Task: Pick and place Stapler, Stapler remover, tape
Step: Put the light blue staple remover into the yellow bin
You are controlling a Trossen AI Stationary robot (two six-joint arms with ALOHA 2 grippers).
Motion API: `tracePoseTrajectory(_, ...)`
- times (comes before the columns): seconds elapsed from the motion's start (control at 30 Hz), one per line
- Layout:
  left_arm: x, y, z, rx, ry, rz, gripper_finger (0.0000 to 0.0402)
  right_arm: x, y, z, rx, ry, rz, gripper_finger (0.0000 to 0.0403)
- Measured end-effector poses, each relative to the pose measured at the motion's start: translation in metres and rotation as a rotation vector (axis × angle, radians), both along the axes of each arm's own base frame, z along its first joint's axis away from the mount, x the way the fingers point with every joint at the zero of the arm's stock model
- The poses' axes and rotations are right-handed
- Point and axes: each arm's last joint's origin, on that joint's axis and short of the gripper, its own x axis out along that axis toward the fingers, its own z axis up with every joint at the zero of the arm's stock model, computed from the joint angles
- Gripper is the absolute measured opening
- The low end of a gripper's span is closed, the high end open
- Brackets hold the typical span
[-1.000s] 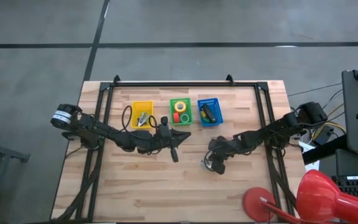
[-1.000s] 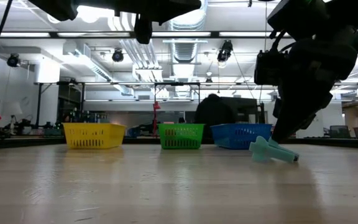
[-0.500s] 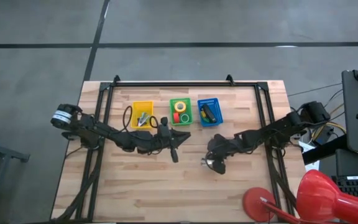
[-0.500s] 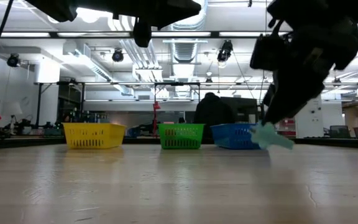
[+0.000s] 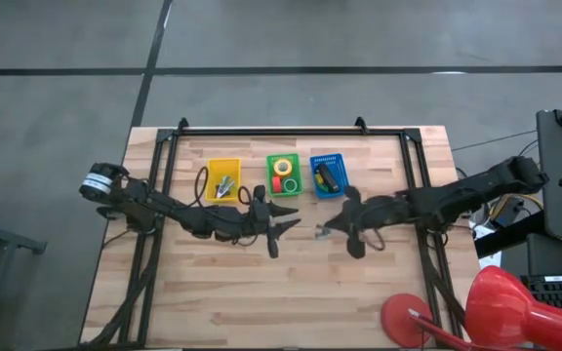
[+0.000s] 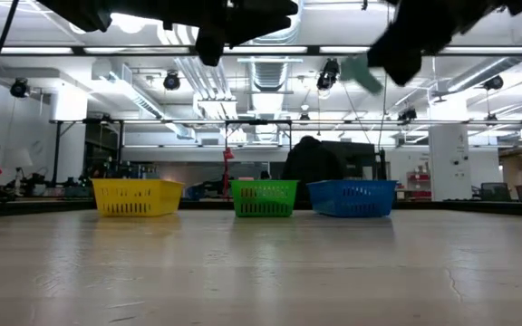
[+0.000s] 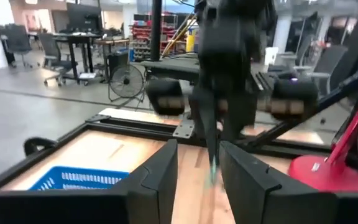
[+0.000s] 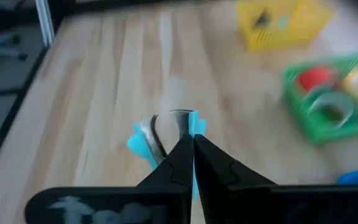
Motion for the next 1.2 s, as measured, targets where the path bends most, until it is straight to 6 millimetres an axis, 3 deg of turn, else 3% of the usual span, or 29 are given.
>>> tracePoseTrajectory(0.13, 0.002, -0.003, -0.006, 0.094, 0.045, -0.011, 0.0121, -0.012, -0.004, 0.021, -0.053, -0.114, -0.028, 0.0008)
tracePoseTrajectory(0.33, 0.011, -0.007, -0.016, 0.150, 0.066, -0.058, 0.0121, -0.019, -0.004, 0.030, -0.111, -0.194, -0.029, 0.0008)
tracePoseTrajectory(0.67, 0.022, -0.009, -0.017, 0.167, 0.095, -0.057, 0.0122, -0.007, 0.003, 0.019, -0.152, -0.178, 0.001, 0.0008)
tracePoseTrajectory(1.2, 0.024, -0.010, -0.018, 0.177, 0.125, -0.085, 0.0122, -0.001, 0.004, 0.022, -0.145, -0.240, -0.030, 0.0008)
